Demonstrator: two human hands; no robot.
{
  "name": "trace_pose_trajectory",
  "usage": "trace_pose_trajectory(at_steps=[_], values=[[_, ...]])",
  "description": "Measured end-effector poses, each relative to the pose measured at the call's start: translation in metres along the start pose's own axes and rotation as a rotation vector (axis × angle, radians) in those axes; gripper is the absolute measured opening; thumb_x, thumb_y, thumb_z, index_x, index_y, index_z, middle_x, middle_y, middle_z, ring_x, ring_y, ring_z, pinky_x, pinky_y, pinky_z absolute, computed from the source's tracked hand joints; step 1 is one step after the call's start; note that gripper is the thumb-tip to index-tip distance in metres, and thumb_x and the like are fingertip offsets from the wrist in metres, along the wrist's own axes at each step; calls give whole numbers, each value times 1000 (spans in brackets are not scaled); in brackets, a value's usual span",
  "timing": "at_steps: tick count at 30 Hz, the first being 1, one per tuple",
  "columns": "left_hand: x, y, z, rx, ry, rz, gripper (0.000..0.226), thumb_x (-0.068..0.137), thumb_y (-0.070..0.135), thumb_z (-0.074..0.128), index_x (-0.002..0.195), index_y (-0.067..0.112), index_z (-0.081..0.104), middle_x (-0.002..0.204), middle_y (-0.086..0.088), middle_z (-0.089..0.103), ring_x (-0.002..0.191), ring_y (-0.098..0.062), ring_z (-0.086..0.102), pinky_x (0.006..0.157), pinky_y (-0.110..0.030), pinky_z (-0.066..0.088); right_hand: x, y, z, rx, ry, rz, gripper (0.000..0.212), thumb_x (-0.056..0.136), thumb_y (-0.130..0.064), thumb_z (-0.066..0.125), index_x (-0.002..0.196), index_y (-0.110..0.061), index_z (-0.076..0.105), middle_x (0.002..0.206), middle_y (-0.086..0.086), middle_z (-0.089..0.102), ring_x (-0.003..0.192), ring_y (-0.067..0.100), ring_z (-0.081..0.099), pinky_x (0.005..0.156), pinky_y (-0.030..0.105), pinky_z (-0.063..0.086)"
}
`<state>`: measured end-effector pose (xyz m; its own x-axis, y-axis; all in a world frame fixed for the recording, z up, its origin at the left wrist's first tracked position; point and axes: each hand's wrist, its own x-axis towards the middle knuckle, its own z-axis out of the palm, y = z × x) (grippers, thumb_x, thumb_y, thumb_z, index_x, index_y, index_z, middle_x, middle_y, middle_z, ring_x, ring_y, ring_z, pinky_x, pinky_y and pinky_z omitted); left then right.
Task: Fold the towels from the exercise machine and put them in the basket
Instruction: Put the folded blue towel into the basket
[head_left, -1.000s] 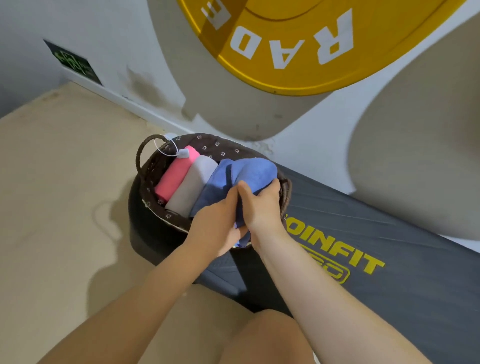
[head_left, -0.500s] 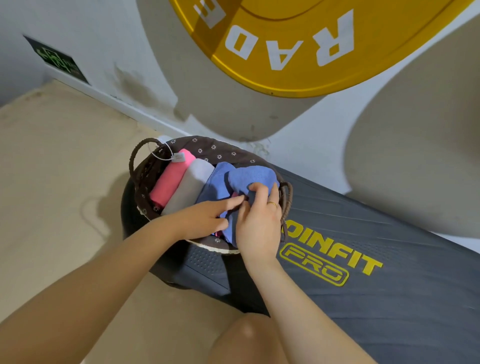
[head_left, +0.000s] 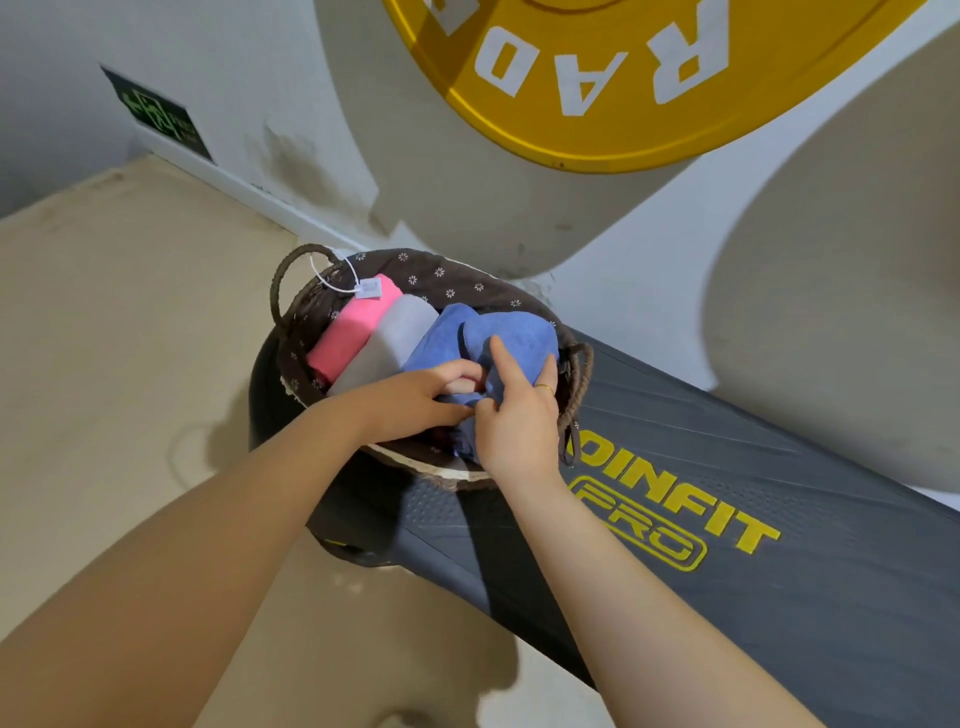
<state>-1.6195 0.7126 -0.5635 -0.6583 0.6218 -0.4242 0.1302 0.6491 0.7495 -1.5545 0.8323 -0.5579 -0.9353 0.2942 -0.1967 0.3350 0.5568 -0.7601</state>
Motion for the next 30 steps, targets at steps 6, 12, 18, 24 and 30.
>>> trace_pose_trajectory(at_steps=[6,12,18,24,30], values=[[6,-5,-1,84,-58,2,2,95,30,45,95,31,47,100,-14,60,79,-15,47,80,-30,39,-1,-3,3,-7,32,33,53,91,-4,41,138,-28,43,157,17,-3,135,34,35,108,38,35],[8,0,-6,-10,-148,84,18,94,5,42,101,20,50,91,-5,54,80,-15,47,73,-23,38,-1,-15,4,-16,101,174,55,93,-25,49,145,-22,29,157,9,5,140,26,22,107,29,27],[23,-6,-20,576,-211,335,37,95,5,32,131,5,41,141,-8,38,131,-29,32,106,-36,30,5,-28,7,7,212,307,57,90,-15,52,144,-24,33,156,8,14,139,25,30,107,28,29],[61,-3,-59,1165,-191,722,60,86,13,45,142,21,28,148,6,30,140,-20,18,114,-32,13,11,-24,7,297,410,298,70,82,13,40,144,-18,33,149,4,32,139,15,28,108,18,22],[69,7,-56,1399,-269,755,61,83,27,50,141,24,29,135,0,41,121,-26,34,97,-36,27,10,-26,15,230,495,247,63,78,19,35,125,-15,58,145,10,36,131,21,40,100,12,31]])
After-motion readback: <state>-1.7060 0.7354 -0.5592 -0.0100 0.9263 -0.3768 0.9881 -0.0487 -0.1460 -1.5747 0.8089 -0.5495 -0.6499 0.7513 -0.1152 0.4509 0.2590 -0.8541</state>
